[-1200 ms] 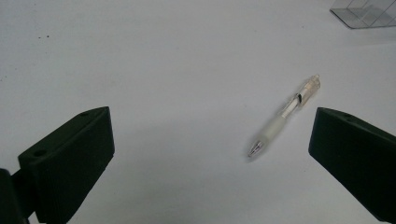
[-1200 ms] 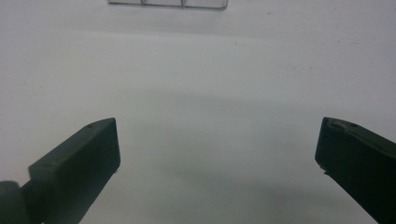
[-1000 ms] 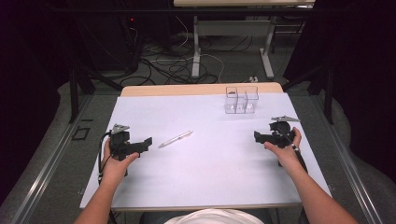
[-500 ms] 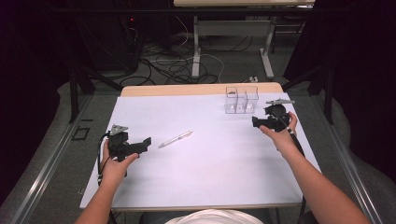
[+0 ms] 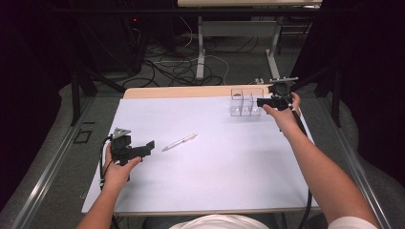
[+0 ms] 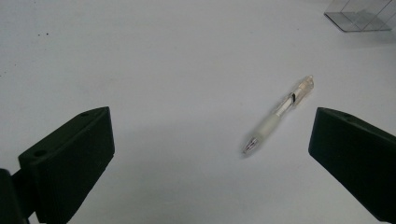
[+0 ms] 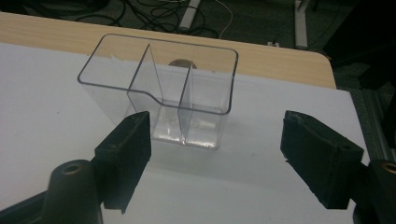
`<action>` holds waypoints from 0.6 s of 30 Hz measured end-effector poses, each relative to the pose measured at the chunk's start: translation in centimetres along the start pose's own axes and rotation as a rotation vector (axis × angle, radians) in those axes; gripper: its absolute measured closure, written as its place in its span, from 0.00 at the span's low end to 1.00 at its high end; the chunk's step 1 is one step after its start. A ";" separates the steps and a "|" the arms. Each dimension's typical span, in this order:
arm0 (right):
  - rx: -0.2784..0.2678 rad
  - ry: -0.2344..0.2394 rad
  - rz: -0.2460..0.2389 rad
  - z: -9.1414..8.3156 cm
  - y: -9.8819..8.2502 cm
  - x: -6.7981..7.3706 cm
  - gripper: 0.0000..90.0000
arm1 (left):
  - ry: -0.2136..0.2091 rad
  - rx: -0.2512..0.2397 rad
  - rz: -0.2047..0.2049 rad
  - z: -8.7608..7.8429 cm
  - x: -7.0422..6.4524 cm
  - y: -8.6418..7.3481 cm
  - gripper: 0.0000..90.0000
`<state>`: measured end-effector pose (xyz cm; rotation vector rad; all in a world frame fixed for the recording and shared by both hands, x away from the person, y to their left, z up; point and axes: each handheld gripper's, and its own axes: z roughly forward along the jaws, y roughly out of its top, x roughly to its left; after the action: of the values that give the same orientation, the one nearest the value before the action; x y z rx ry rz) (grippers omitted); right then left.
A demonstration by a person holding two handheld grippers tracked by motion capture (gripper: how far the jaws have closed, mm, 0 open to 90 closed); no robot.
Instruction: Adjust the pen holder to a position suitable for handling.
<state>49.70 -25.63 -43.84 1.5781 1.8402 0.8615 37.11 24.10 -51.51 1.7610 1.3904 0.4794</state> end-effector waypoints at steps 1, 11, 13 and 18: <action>0.004 -0.008 0.001 0.1 0.3 0.0 0.28 | -0.001 0.007 0.001 -0.1 0.0 0.0 0.00; 0.042 -0.030 0.010 2.7 2.4 0.0 0.31 | 0.001 0.011 -0.002 0.0 0.2 -0.1 0.00; 0.039 -0.045 0.006 3.2 2.5 0.0 0.33 | 0.004 0.006 -0.005 0.1 0.2 -0.2 0.00; 0.054 -0.043 0.029 4.3 2.6 -0.5 0.45 | 0.005 0.007 -0.005 0.1 0.2 -0.2 0.00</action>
<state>54.73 -25.33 -44.55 1.6478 1.8289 0.7909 37.14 24.29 -51.79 1.7627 1.4013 0.4762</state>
